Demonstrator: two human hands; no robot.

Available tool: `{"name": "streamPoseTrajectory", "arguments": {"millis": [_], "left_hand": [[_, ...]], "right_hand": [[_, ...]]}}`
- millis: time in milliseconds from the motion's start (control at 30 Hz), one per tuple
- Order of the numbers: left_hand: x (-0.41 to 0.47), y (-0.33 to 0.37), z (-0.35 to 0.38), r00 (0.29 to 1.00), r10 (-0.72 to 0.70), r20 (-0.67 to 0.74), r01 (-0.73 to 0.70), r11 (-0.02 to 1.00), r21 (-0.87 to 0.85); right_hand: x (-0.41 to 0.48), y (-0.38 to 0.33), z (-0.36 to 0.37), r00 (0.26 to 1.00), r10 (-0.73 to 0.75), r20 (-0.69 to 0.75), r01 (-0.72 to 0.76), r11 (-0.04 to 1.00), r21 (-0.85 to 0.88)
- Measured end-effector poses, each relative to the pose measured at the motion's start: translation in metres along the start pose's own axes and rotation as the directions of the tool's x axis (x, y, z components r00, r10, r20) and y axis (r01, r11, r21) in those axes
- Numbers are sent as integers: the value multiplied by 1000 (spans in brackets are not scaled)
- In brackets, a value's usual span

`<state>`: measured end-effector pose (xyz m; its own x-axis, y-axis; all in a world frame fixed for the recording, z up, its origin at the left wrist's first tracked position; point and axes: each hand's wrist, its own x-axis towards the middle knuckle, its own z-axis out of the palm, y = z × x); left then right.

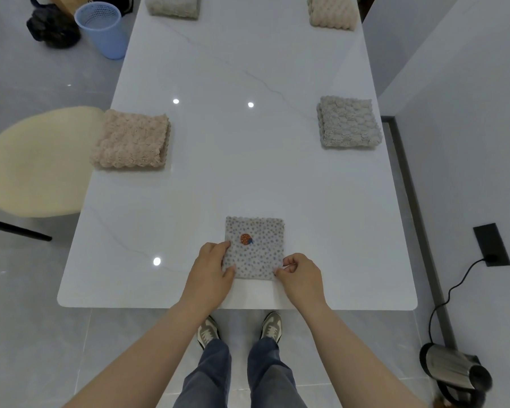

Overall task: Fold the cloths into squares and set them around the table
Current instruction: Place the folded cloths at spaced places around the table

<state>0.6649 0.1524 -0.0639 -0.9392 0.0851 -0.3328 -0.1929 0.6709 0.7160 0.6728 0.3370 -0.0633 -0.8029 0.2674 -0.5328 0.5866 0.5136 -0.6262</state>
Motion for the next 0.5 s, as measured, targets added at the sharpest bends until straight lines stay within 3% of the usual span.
{"name": "streamPoseTrajectory", "arguments": {"millis": [200,500], "left_hand": [[-2,5,-2,1000,-23,-2,23,1000,-2],[-13,16,-20,986,-119,-121,111,991,-72]], "right_hand": [[0,1,-5,1000,-6,-23,5,1000,-23],[-14,-12,-20,999,-34,-43,35,999,28]]}}
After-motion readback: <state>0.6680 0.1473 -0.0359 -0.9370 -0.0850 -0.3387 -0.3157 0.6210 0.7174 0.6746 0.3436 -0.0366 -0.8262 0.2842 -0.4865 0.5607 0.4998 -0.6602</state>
